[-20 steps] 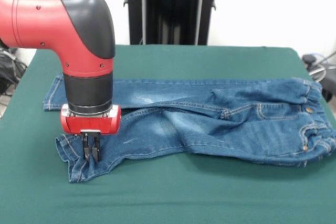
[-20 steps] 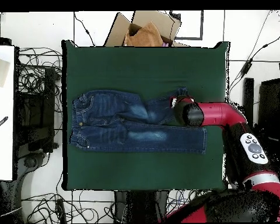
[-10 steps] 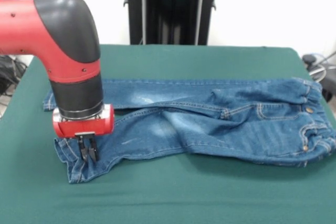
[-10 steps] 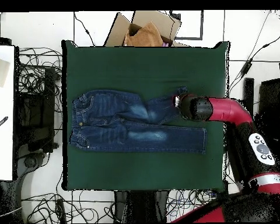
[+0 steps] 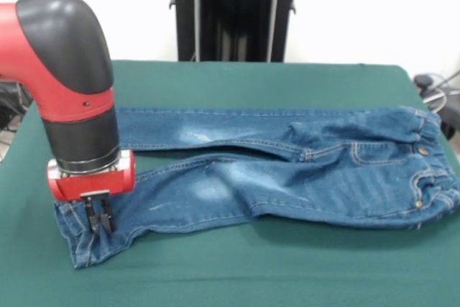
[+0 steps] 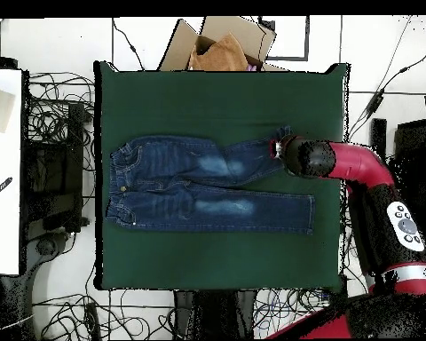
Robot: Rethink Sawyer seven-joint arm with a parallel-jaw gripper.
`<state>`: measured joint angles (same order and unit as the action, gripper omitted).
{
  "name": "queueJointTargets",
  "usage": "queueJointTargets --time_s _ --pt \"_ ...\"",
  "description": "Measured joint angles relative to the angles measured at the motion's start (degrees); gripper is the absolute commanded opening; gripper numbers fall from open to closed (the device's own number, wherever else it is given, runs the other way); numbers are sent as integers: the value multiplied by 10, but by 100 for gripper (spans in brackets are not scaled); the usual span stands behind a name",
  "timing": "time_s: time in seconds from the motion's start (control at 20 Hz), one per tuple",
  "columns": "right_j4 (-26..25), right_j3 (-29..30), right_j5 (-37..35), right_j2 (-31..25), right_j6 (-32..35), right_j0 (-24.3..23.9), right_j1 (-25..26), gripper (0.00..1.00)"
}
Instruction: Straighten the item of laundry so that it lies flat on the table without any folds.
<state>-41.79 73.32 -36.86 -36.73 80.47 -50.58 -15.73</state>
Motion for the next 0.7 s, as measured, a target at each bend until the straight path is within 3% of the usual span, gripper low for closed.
queueJointTargets --time_s 0.7 --pt "18 -56 -44 -3 -7 -2 2 0"
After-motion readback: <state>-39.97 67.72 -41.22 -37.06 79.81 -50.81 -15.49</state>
